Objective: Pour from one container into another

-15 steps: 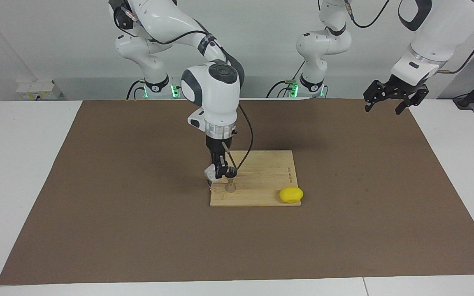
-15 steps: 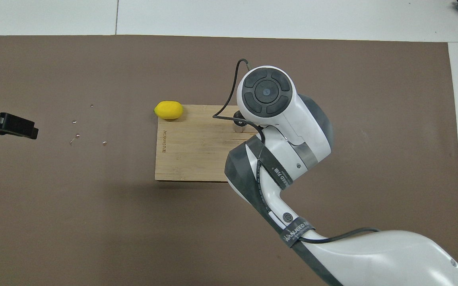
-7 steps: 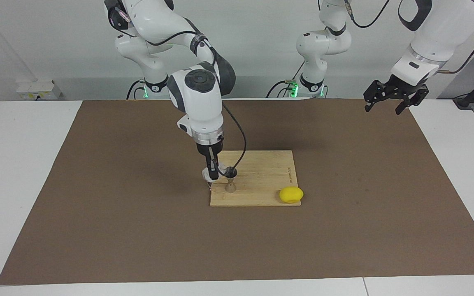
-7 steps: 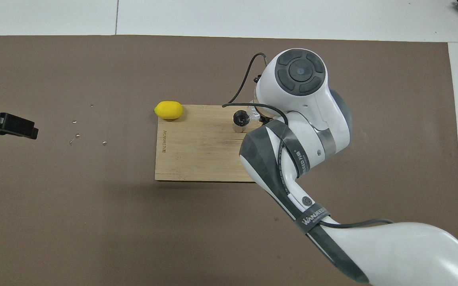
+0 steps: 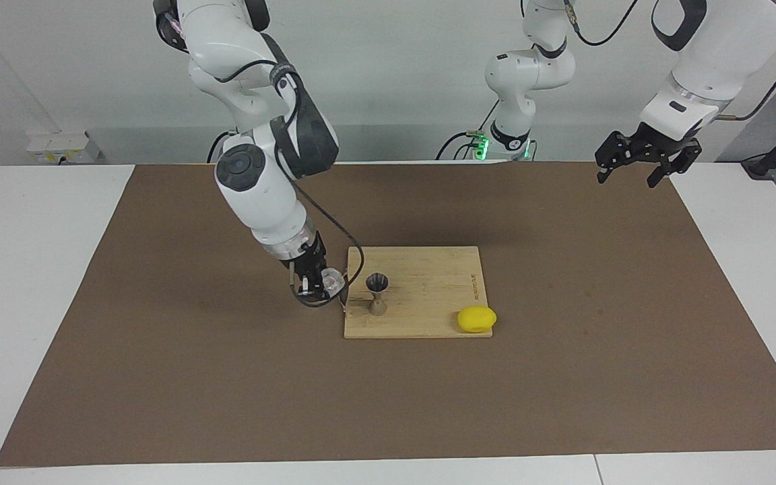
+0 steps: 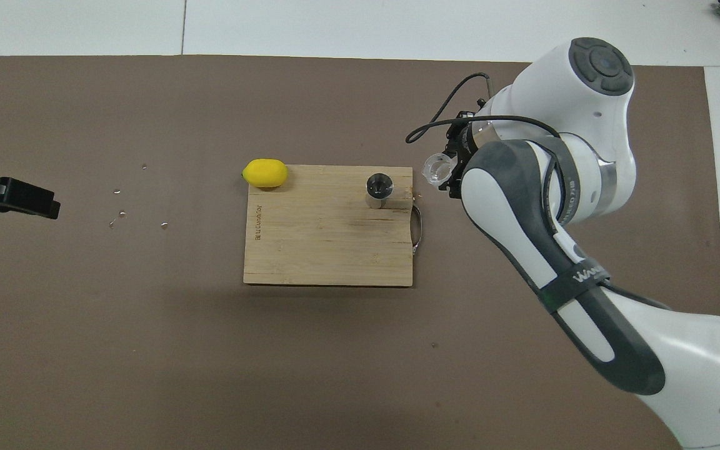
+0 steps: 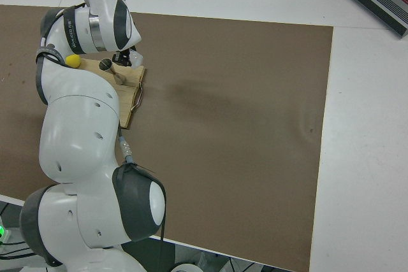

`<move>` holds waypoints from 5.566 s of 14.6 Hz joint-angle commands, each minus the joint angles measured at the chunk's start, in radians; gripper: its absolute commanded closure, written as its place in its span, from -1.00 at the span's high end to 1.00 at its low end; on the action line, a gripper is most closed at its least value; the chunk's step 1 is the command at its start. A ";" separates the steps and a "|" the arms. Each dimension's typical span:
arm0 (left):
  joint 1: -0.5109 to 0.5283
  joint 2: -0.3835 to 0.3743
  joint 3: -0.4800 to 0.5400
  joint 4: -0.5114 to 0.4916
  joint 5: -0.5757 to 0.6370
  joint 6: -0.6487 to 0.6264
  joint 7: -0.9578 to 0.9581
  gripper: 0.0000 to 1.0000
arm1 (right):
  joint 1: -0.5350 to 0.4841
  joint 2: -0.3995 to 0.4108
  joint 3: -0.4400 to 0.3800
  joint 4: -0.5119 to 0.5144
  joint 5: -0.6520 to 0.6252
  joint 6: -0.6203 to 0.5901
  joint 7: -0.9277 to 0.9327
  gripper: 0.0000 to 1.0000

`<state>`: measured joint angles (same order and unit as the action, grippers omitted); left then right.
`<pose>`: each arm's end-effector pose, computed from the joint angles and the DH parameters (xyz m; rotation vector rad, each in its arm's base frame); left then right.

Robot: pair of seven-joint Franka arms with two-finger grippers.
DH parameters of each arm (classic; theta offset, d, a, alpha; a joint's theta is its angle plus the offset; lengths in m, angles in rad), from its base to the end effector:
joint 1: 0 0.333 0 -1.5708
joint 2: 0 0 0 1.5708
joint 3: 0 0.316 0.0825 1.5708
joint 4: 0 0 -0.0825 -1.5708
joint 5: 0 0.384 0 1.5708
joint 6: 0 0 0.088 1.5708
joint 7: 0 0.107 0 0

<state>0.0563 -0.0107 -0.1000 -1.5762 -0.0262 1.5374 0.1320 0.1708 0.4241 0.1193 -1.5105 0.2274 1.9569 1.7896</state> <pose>0.5470 -0.0271 0.6250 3.1029 -0.2741 -0.0421 0.6548 0.1987 0.4265 -2.0770 2.1260 0.3174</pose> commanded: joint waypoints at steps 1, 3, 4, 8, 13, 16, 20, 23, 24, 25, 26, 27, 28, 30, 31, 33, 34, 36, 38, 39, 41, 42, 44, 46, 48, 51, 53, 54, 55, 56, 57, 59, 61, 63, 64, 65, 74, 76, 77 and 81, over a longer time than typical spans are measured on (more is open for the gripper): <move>-0.006 -0.025 0.006 -0.021 0.009 -0.006 -0.002 1.00 | -0.094 -0.068 0.011 -0.127 0.117 0.008 -0.134 -1.00; -0.006 -0.023 0.006 -0.021 0.009 -0.006 0.000 1.00 | -0.158 -0.100 0.011 -0.206 0.194 0.014 -0.244 -1.00; -0.004 -0.023 0.006 -0.021 0.009 -0.006 0.000 1.00 | -0.187 -0.114 0.010 -0.239 0.228 0.017 -0.289 -1.00; -0.004 -0.023 0.006 -0.021 0.009 -0.005 0.000 1.00 | -0.308 -0.168 0.010 -0.374 0.337 0.022 -0.479 -1.00; -0.006 -0.023 0.006 -0.021 0.009 -0.006 0.000 1.00 | -0.436 -0.203 0.010 -0.514 0.438 0.027 -0.718 -1.00; -0.004 -0.023 0.006 -0.021 0.009 -0.005 0.000 1.00 | -0.494 -0.168 0.010 -0.528 0.475 0.017 -0.826 -1.00; -0.006 -0.023 0.006 -0.021 0.009 -0.006 -0.002 1.00 | -0.554 -0.124 0.010 -0.530 0.478 0.010 -0.916 -1.00; -0.006 -0.025 0.006 -0.021 0.009 -0.006 -0.002 1.00 | -0.570 -0.119 0.010 -0.543 0.481 0.011 -0.924 -1.00; -0.006 -0.025 0.006 -0.021 0.009 -0.006 -0.002 1.00 | -0.574 -0.125 0.010 -0.563 0.497 0.020 -0.923 -1.00; -0.004 -0.023 0.006 -0.021 0.009 -0.006 -0.002 1.00 | -0.579 -0.128 0.008 -0.576 0.507 0.022 -0.920 -0.87; -0.006 -0.023 0.006 -0.021 0.009 -0.006 0.000 1.00 | -0.579 -0.130 0.008 -0.576 0.507 0.023 -0.918 -0.44; -0.006 -0.023 0.006 -0.021 0.009 -0.006 0.000 1.00 | -0.577 -0.133 0.007 -0.577 0.504 0.025 -0.921 0.34; -0.004 -0.023 0.006 -0.021 0.009 -0.005 0.000 1.00 | -0.576 -0.136 0.005 -0.580 0.491 0.025 -0.926 0.99; -0.006 -0.023 0.006 -0.021 0.009 -0.006 -0.002 1.00 | -0.577 -0.156 0.002 -0.582 0.491 0.023 -0.920 1.00; -0.006 -0.023 0.006 -0.021 0.009 -0.006 -0.002 1.00 | -0.580 -0.169 0.000 -0.582 0.491 0.022 -0.917 1.00; -0.006 -0.025 0.006 -0.021 0.009 -0.005 0.000 1.00 | -0.594 -0.220 -0.003 -0.602 0.474 0.016 -0.920 1.00; -0.004 -0.025 0.006 -0.021 0.009 -0.006 0.000 1.00 | -0.600 -0.250 -0.003 -0.603 0.440 0.013 -0.920 1.00; -0.006 -0.023 0.006 -0.021 0.009 -0.006 0.000 1.00 | -0.600 -0.306 -0.001 -0.603 0.348 0.004 -0.921 1.00; -0.004 -0.025 0.006 -0.021 0.009 -0.006 -0.002 1.00 | -0.588 -0.353 0.002 -0.602 0.276 -0.012 -0.924 1.00; -0.006 -0.025 0.006 -0.021 0.009 -0.006 -0.002 1.00 | -0.582 -0.376 0.006 -0.602 0.227 -0.013 -0.930 1.00; -0.006 -0.023 0.006 -0.021 0.009 -0.006 0.000 1.00 | -0.522 -0.413 0.007 -0.597 0.156 -0.015 -0.979 1.00; -0.006 -0.025 0.006 -0.021 0.009 -0.006 0.000 1.00 | -0.501 -0.432 0.007 -0.596 0.124 -0.016 -1.025 1.00; -0.004 -0.025 0.006 -0.021 0.009 -0.006 -0.002 1.00 | -0.438 -0.442 0.007 -0.579 0.032 -0.015 -1.143 1.00; -0.006 -0.025 0.006 -0.021 0.009 -0.005 -0.002 1.00 | -0.371 -0.453 0.008 -0.579 -0.028 -0.016 -1.267 1.00; -0.004 -0.025 0.006 -0.021 0.009 -0.006 -0.002 1.00 | -0.317 -0.456 0.010 -0.560 -0.069 -0.019 -1.378 1.00; -0.004 -0.023 0.006 -0.021 0.009 -0.006 -0.002 1.00 | -0.214 -0.458 0.010 -0.486 -0.212 -0.096 -1.460 1.00; -0.006 -0.023 0.006 -0.021 0.009 -0.006 0.000 1.00 | -0.200 -0.458 0.011 -0.412 -0.250 -0.148 -1.466 1.00; -0.006 -0.025 0.006 -0.021 0.009 -0.006 -0.002 1.00 | -0.200 -0.453 0.011 -0.360 -0.256 -0.186 -1.470 1.00; -0.006 -0.023 0.006 -0.021 0.009 -0.006 -0.002 1.00 | -0.200 -0.453 0.010 -0.320 -0.258 -0.212 -1.475 1.00; -0.004 -0.023 0.006 -0.021 0.009 -0.006 0.000 1.00 | -0.200 -0.459 0.010 -0.286 -0.260 -0.234 -1.475 1.00; -0.006 -0.025 0.006 -0.021 0.009 -0.006 -0.002 1.00 | -0.201 -0.462 0.010 -0.249 -0.260 -0.252 -1.480 1.00; -0.004 -0.023 0.006 -0.021 0.009 -0.006 -0.002 1.00 | -0.214 -0.462 0.008 -0.180 -0.276 -0.251 -1.510 1.00; -0.006 -0.025 0.006 -0.021 0.009 -0.006 0.000 1.00 | -0.214 -0.465 0.000 -0.158 -0.293 -0.271 -1.556 1.00; -0.006 -0.023 0.006 -0.021 0.009 -0.006 0.000 1.00 | -0.212 -0.479 0.000 -0.157 -0.293 -0.280 -1.559 1.00; -0.006 -0.023 0.006 -0.021 0.009 -0.006 -0.002 1.00 | -0.206 -0.479 0.000 -0.155 -0.296 -0.285 -1.561 1.00; -0.004 -0.023 0.006 -0.021 0.009 -0.005 0.000 1.00 | -0.206 -0.478 0.008 -0.146 -0.295 -0.306 -1.564 1.00; -0.006 -0.023 0.006 -0.021 0.009 -0.006 -0.002 1.00 | -0.211 -0.498 0.010 -0.166 -0.244 -0.415 -1.644 1.00; -0.006 -0.025 0.006 -0.021 0.009 -0.006 0.000 1.00 | -0.212 -0.498 0.010 -0.166 -0.243 -0.414 -1.650 1.00; -0.006 -0.023 0.006 -0.021 0.009 -0.006 0.000 1.00 | -0.212 -0.498 0.010 -0.166 -0.241 -0.409 -1.648 1.00; -0.006 -0.023 0.006 -0.021 0.009 -0.006 0.000 1.00 | -0.211 -0.498 0.010 -0.168 -0.241 -0.409 -1.650 1.00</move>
<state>0.0564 -0.0110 -0.1000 -1.5763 -0.0262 1.5373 0.1320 -0.0242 -0.0545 0.1247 -1.6610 -0.0375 1.5483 0.1730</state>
